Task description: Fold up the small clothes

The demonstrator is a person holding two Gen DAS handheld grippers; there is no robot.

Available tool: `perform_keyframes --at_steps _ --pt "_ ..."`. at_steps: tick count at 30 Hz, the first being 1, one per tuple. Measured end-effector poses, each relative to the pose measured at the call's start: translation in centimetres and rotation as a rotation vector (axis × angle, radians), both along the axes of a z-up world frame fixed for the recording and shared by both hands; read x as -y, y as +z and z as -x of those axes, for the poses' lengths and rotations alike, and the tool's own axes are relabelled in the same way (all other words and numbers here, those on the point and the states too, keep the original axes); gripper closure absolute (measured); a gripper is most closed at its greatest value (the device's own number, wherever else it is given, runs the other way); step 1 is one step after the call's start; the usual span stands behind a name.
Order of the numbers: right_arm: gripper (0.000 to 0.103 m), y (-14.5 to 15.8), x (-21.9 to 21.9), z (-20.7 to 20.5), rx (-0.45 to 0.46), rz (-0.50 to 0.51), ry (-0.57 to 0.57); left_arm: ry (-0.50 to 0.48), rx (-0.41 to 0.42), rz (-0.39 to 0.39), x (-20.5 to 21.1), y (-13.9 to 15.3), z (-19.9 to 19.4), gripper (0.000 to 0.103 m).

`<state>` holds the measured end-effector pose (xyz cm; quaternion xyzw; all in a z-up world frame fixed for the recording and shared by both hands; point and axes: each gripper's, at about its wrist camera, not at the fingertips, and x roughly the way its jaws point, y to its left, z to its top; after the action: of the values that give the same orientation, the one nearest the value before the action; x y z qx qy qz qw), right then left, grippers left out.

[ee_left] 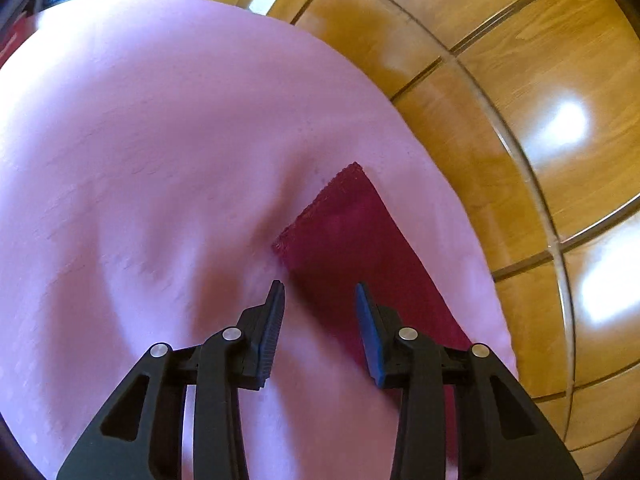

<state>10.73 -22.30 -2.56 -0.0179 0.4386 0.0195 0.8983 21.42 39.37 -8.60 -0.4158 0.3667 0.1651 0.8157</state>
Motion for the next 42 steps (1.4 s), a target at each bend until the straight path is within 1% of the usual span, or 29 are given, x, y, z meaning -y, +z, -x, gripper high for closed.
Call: perform_keyframes --at_steps 1,2,3,4,5,7,10,12,13,15,16,19,20,22,23,26,28,30,31,32,34,35,36,39,41,42 --pt "0.002 0.0 0.1 0.1 0.002 0.002 -0.001 -0.001 -0.011 -0.006 0.0 -0.1 -0.4 0.069" --pt "0.002 0.0 0.0 0.0 0.003 0.006 0.000 -0.013 -0.026 -0.027 0.1 -0.4 -1.0 0.079" --pt "0.002 0.0 0.0 0.0 0.004 0.008 0.000 -0.017 -0.040 -0.046 0.3 -0.5 -1.5 0.083" --pt "0.002 0.0 0.0 0.0 0.004 0.009 -0.001 -0.018 -0.051 -0.068 0.4 -0.5 -1.9 0.093" --pt "0.002 0.0 0.0 -0.1 0.005 0.009 0.000 -0.025 -0.052 -0.081 0.6 -0.5 -2.1 0.097" --pt "0.002 -0.1 -0.1 -0.2 0.004 0.006 0.000 -0.031 -0.037 -0.114 1.3 0.1 -2.4 0.098" --pt "0.002 -0.2 0.0 -0.2 0.005 0.003 -0.001 -0.071 0.058 -0.106 3.0 2.2 -2.2 0.098" --pt "0.002 -0.2 0.0 -0.2 0.006 0.004 -0.002 -0.140 0.154 -0.089 5.7 4.6 -1.9 0.098" --pt "0.002 -0.2 0.0 -0.2 0.006 0.003 -0.002 -0.169 0.186 -0.089 6.8 5.4 -1.9 0.098" --pt "0.002 -0.1 0.0 -0.2 0.006 0.004 -0.001 -0.263 0.265 -0.096 10.6 7.8 -1.7 0.098" --pt "0.002 -0.1 0.0 -0.2 0.006 0.004 -0.002 -0.326 0.300 -0.104 13.4 8.9 -1.6 0.098" --pt "0.002 -0.1 0.0 -0.2 0.007 0.003 -0.001 -0.445 0.353 -0.087 19.2 10.2 -1.3 0.098" --pt "0.002 -0.1 0.0 -0.2 0.006 0.003 0.000 -0.495 0.364 -0.088 21.9 10.3 -1.1 0.098" --pt "0.002 0.0 0.1 -0.3 0.006 0.000 0.001 -0.570 0.363 -0.079 26.0 9.8 -1.1 0.098" --pt "0.002 0.0 0.1 -0.3 0.005 -0.001 0.001 -0.622 0.344 -0.055 28.6 9.0 -1.3 0.098" --pt "0.002 0.1 0.2 -0.3 0.002 -0.008 0.003 -0.714 0.274 -0.050 34.1 6.4 -1.6 0.098" --pt "0.002 0.2 0.3 -0.4 0.000 -0.021 0.004 -0.775 0.205 -0.067 37.3 4.2 -1.6 0.098" --pt "0.002 0.4 0.5 -0.5 -0.006 -0.031 0.006 -0.794 0.171 -0.118 38.8 3.3 -1.2 0.098" --pt "0.002 0.6 0.6 -0.5 -0.013 -0.038 0.009 -0.804 0.170 -0.125 39.0 3.2 -0.9 0.095" --pt "0.002 0.9 0.7 -0.7 -0.023 -0.048 0.012 -0.822 0.176 -0.116 39.0 3.2 -0.4 0.090" --pt "0.007 1.8 0.9 -1.0 -0.039 -0.081 0.013 -0.828 0.189 -0.115 38.2 3.4 0.9 0.081" --pt "0.017 2.3 0.9 -1.2 -0.034 -0.109 0.018 -0.826 0.199 -0.133 37.8 3.6 2.1 0.081" --pt "0.023 3.2 0.8 -1.6 -0.026 -0.160 0.028 -0.825 0.206 -0.144 37.3 3.6 2.9 0.081" --pt "0.025 5.3 -0.1 -3.3 -0.004 -0.298 0.063 -0.810 0.214 -0.157 36.3 3.2 4.8 0.081" --pt "0.026 5.9 -1.1 -5.7 -0.017 -0.389 0.079 -0.797 0.202 -0.162 35.7 2.6 5.5 0.081" --pt "0.028 6.0 -1.6 -6.8 -0.025 -0.414 0.081 -0.795 0.197 -0.158 35.5 2.3 6.0 0.081"
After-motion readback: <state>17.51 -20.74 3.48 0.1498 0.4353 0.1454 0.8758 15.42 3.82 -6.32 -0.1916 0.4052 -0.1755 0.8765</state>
